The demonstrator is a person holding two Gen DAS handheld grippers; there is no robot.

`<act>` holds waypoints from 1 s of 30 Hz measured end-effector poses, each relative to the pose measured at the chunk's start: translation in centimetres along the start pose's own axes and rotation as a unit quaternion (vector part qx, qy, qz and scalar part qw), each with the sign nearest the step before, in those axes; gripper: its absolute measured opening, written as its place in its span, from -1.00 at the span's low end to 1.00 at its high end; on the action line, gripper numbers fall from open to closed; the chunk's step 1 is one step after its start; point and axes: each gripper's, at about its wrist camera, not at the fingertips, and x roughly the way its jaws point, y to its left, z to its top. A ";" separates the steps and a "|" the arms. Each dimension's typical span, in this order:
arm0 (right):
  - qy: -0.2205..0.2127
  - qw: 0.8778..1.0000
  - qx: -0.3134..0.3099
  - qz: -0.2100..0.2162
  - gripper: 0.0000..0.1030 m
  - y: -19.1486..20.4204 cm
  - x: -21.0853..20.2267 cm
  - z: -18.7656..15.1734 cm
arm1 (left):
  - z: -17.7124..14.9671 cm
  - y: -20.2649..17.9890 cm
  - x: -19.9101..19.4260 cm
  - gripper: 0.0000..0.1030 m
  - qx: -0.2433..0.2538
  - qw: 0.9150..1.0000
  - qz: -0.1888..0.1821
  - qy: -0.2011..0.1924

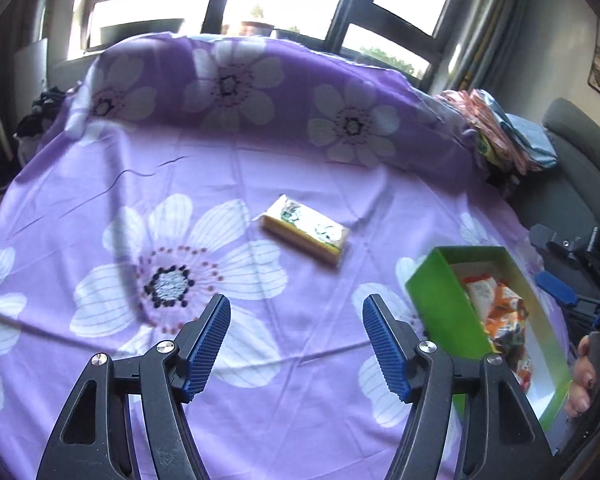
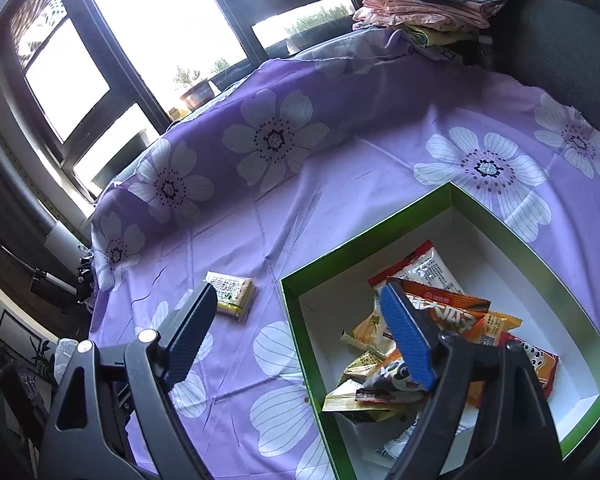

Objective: Organize snacks
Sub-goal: 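Move the right gripper to the SODA CRACKER packet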

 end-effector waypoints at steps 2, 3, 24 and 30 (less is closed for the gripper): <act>-0.002 1.000 -0.015 -0.004 0.72 0.9 0.3 -0.3 | 0.2 1.8 0.1 0.34 -0.014 1.000 0.023 0.004; -0.002 1.000 -0.020 -0.005 0.75 1.3 0.5 -0.4 | 0.3 2.6 -0.1 0.34 -0.023 0.999 0.036 0.002; 0.060 0.985 -0.159 -0.018 0.96 8.9 6.5 -3.5 | 0.5 10.9 -1.1 0.51 -0.124 0.990 0.069 0.014; 0.130 0.959 -0.250 0.012 0.95 13.3 13.1 -3.6 | 0.5 11.3 -0.3 0.51 -0.139 0.987 0.071 0.032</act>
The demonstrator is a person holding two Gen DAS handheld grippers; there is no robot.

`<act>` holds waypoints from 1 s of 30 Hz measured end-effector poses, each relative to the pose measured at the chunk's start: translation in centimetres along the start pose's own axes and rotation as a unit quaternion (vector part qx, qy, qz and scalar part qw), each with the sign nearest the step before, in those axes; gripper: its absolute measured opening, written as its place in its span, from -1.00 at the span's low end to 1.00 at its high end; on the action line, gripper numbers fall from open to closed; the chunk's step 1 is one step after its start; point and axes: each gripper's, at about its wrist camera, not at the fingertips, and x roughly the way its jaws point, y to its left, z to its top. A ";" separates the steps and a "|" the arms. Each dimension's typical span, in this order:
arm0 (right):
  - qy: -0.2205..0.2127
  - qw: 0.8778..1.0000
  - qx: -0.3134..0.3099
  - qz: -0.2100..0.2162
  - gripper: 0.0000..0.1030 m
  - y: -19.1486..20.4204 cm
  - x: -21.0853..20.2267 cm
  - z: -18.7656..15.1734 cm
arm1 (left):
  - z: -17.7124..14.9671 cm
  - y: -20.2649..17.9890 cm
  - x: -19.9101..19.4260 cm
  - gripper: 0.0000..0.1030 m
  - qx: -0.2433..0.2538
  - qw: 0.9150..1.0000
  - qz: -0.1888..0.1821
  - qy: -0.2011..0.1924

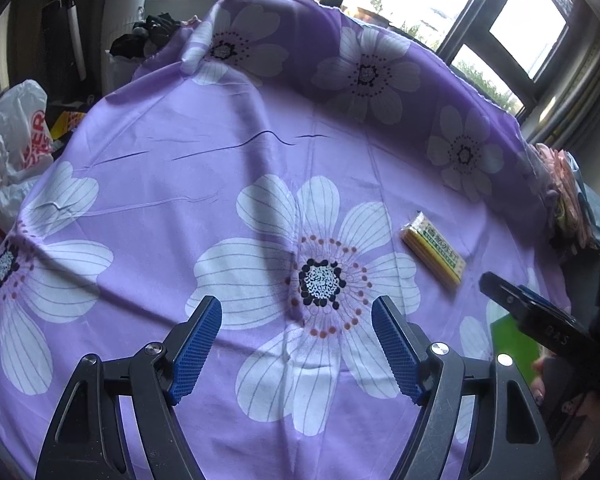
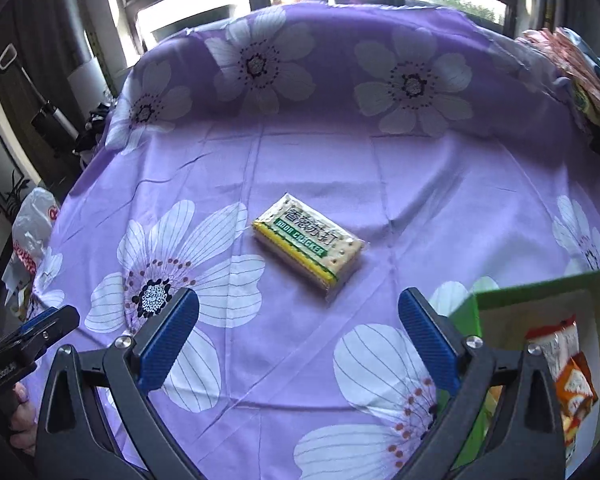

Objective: Organize snacks
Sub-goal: 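Move the right gripper to the SODA CRACKER packet, then grasp the SODA CRACKER packet with the right gripper, then lift the cracker packet and carry it over the box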

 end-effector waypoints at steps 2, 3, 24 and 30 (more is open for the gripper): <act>0.042 0.999 -0.023 -0.012 0.95 0.8 3.4 1.2 | 0.0 0.0 0.4 0.50 0.001 1.000 0.008 0.007; 0.058 0.998 -0.033 -0.019 0.95 1.1 5.0 1.8 | 0.0 0.0 0.6 0.51 0.003 1.000 0.012 0.011; 0.141 0.983 0.062 0.102 0.05 -0.2 7.2 0.5 | -2.1 -5.7 3.4 0.51 0.073 0.995 -0.034 0.065; 0.125 0.972 0.138 0.142 0.05 -1.1 3.2 -4.5 | -4.3 -8.9 3.0 0.51 0.136 0.984 -0.075 0.088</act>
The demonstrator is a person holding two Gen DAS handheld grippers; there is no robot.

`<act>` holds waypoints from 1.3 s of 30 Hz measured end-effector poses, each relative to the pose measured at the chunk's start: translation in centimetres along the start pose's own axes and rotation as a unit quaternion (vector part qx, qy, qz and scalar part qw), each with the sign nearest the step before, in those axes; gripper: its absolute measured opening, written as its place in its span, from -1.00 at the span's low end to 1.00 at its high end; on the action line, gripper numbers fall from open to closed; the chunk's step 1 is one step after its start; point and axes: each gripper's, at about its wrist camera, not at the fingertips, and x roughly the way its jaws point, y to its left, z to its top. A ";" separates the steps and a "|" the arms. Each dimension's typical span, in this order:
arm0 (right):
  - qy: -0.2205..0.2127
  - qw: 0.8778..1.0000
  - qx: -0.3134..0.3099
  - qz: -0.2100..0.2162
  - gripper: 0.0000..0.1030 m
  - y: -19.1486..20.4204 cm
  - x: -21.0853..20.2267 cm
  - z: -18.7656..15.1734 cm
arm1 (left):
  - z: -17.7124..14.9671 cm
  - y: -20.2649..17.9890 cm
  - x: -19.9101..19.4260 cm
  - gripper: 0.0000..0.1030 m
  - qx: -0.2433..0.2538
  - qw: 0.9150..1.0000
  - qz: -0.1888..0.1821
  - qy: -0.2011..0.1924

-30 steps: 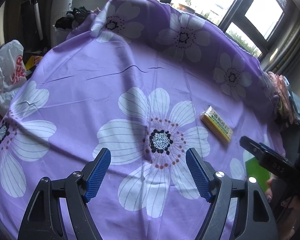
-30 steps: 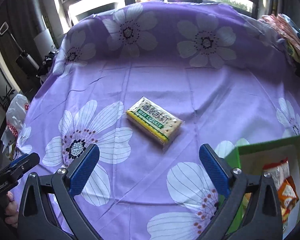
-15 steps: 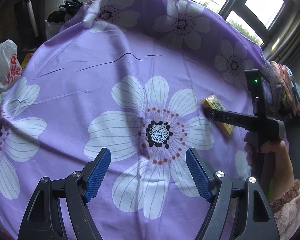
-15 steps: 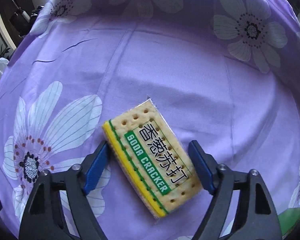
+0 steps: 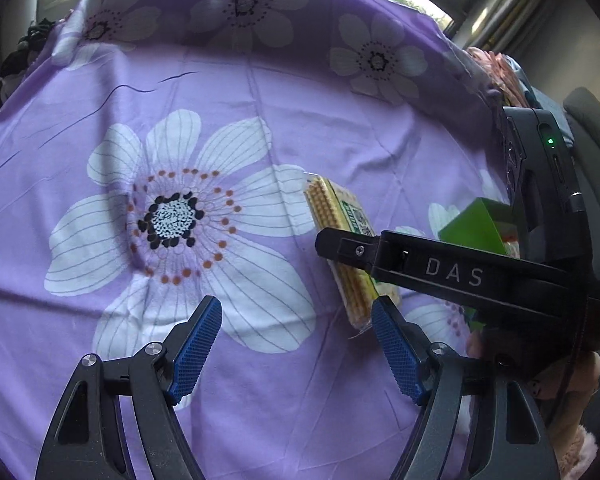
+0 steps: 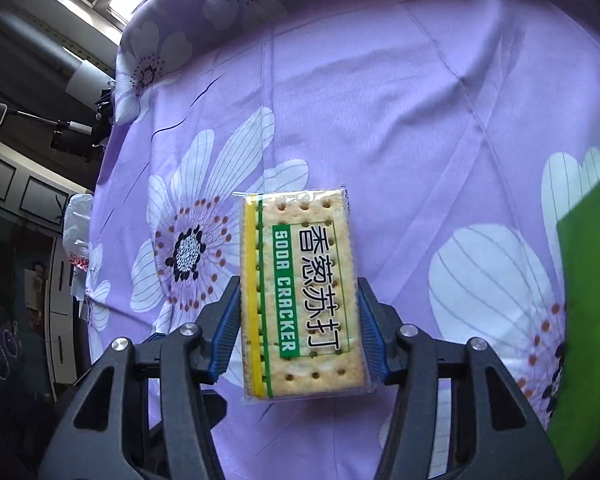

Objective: Organize snacks
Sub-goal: 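Lift the cracker packet and carry it over the box, then lower the cracker packet into the box and open the right gripper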

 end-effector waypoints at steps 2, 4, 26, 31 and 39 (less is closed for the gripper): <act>-0.010 1.000 0.019 0.016 0.05 -0.6 -1.1 -1.2 | -0.4 -0.9 -0.1 0.51 0.019 1.000 0.007 -0.003; -0.021 0.999 0.037 0.032 0.05 -1.0 -1.9 -2.0 | -0.7 -1.6 -0.2 0.51 0.028 1.000 0.001 0.000; -0.220 0.968 0.096 0.071 0.06 -4.9 -14.8 -4.5 | -0.3 -15.0 -3.5 -0.09 0.155 0.980 -0.095 -0.081; -0.268 0.951 0.144 0.055 0.06 -8.3 -17.8 -5.3 | 0.0 -19.2 -2.3 -0.09 0.188 0.970 -0.133 -0.073; -0.306 0.929 0.206 -0.035 0.02 -12.7 -21.0 -7.4 | -0.9 -24.1 -0.1 -0.09 0.227 0.962 -0.137 -0.064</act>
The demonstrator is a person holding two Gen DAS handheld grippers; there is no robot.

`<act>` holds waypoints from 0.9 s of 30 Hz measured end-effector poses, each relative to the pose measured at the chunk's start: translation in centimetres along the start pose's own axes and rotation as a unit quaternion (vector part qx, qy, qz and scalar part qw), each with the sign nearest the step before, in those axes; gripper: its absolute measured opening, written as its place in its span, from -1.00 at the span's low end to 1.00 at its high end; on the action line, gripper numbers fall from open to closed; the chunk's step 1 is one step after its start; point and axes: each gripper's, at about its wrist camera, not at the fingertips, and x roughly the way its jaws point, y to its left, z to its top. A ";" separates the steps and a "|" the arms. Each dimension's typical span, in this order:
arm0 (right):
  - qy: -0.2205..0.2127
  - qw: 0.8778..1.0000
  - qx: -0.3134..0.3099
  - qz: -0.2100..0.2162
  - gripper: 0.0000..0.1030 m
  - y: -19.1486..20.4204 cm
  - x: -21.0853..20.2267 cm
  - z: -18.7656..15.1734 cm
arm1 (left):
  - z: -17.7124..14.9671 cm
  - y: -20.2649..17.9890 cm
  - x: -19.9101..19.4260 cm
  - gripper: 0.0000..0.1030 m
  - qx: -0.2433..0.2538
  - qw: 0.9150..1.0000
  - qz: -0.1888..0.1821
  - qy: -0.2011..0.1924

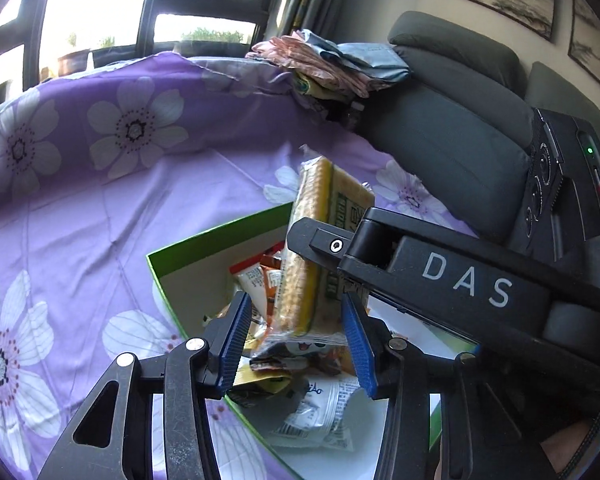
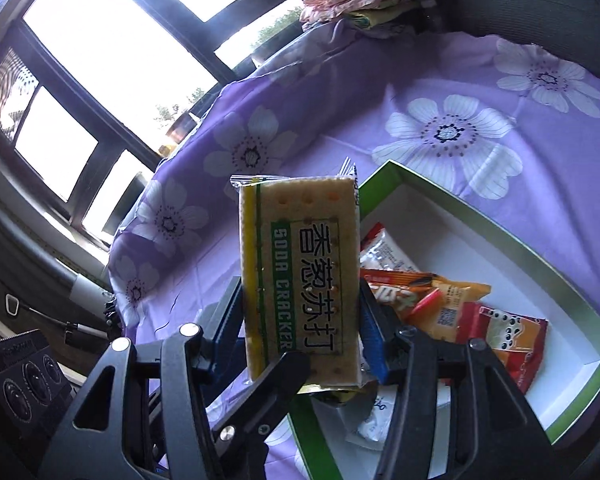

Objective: Organize snacks
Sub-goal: 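Lower the cracker packet into the box and open the right gripper, then withdraw the right gripper from the box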

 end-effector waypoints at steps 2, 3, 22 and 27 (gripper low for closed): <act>0.001 1.000 0.013 -0.012 0.01 -1.1 0.0 0.2 | 0.0 -0.3 0.8 -0.08 -0.004 1.000 0.006 0.011; 0.003 1.000 0.016 -0.019 0.04 -1.4 0.1 0.3 | -0.1 -0.4 1.0 -0.04 -0.003 1.000 0.010 0.016; -0.004 0.999 0.002 -0.050 0.78 -1.8 -2.1 0.3 | -0.8 1.2 -1.6 0.59 -0.029 0.997 0.069 0.021; -0.009 0.998 -0.008 -0.059 0.86 -1.5 -2.5 0.2 | -0.8 1.8 -2.4 0.59 -0.043 0.996 0.080 0.016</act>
